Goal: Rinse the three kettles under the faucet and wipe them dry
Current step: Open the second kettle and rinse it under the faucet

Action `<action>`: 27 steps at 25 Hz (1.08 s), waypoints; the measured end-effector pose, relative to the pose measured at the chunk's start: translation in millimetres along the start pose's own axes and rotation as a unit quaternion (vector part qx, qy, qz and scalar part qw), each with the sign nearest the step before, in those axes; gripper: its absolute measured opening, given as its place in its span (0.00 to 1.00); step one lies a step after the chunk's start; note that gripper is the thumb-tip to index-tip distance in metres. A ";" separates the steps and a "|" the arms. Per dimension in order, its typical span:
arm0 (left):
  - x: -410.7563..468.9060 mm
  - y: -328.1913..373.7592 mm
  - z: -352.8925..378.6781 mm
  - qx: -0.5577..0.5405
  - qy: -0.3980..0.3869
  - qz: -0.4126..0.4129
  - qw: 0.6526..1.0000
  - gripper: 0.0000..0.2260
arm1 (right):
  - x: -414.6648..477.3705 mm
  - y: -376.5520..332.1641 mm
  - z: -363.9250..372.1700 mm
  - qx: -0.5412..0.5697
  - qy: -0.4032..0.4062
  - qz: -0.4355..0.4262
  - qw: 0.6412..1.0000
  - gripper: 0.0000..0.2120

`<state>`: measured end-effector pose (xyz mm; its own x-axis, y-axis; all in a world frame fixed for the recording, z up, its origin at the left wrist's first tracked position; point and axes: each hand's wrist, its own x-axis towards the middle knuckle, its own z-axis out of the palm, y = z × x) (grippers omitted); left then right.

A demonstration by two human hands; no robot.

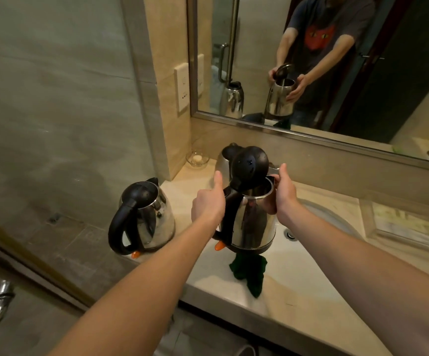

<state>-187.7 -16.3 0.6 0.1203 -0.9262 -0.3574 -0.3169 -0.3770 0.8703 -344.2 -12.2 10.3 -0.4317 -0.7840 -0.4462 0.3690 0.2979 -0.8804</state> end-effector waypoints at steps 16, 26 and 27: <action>30.0 -10.3 170.4 -0.028 -0.011 -0.150 0.988 0.39 | 99.1 -11.6 -127.0 -0.122 0.073 0.060 0.988 0.29; 85.2 -33.6 209.6 -0.088 0.033 -0.202 0.975 0.40 | 176.9 -5.5 -124.1 -0.233 -0.028 0.084 0.968 0.26; 89.5 -34.1 210.2 -0.095 0.039 -0.203 0.974 0.36 | 183.2 -6.4 -121.8 -0.248 -0.039 0.078 0.965 0.26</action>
<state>-363.9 -84.6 -132.2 0.2739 -0.6956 -0.6642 -0.0502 -0.7000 0.7124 -525.9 -91.4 -85.4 -0.3321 -0.7415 -0.5830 -0.0242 0.6246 -0.7806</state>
